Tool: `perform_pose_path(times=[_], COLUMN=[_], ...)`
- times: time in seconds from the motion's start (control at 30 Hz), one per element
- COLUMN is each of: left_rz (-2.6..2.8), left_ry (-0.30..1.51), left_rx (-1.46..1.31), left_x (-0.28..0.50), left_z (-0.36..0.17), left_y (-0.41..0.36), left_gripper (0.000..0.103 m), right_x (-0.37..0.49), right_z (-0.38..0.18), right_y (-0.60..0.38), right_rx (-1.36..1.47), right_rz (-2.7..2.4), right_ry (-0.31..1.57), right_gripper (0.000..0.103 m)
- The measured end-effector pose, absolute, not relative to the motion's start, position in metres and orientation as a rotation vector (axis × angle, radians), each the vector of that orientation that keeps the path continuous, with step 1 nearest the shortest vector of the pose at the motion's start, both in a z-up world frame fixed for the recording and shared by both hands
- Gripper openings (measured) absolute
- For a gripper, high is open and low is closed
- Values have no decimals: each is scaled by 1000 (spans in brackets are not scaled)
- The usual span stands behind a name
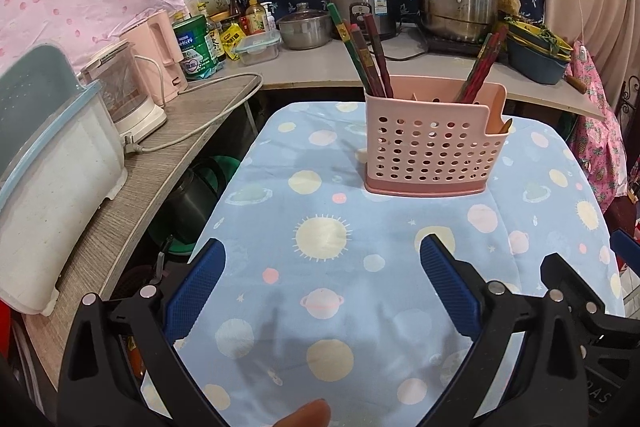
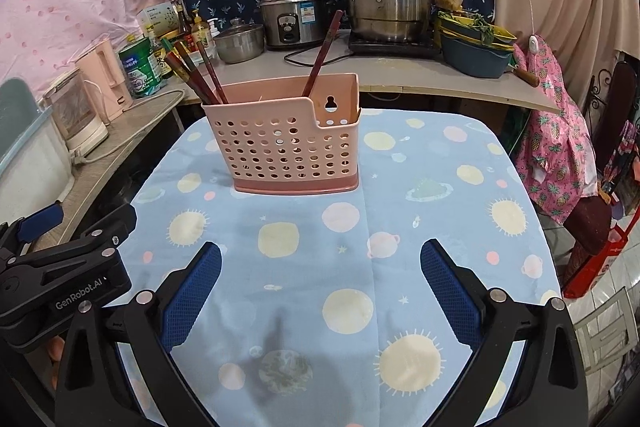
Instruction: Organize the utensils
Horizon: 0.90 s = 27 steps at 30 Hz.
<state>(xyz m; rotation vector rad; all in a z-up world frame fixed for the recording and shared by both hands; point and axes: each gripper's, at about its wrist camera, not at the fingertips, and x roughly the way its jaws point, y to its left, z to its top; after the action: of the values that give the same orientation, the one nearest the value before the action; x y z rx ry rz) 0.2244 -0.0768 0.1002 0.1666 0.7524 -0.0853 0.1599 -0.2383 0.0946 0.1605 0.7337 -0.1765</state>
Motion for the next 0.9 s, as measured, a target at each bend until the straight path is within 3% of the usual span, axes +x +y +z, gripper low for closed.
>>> perform_pose_path(times=[0.9], left_rz=[-78], left_ry=[759], left_rx=[168], left_x=[255], left_z=[91], left_y=[-93], left_gripper=[94], right_x=[193], right_z=[85], right_y=[-253], right_rx=[154], right_rz=[-203], right_ry=[729], right_gripper=[96])
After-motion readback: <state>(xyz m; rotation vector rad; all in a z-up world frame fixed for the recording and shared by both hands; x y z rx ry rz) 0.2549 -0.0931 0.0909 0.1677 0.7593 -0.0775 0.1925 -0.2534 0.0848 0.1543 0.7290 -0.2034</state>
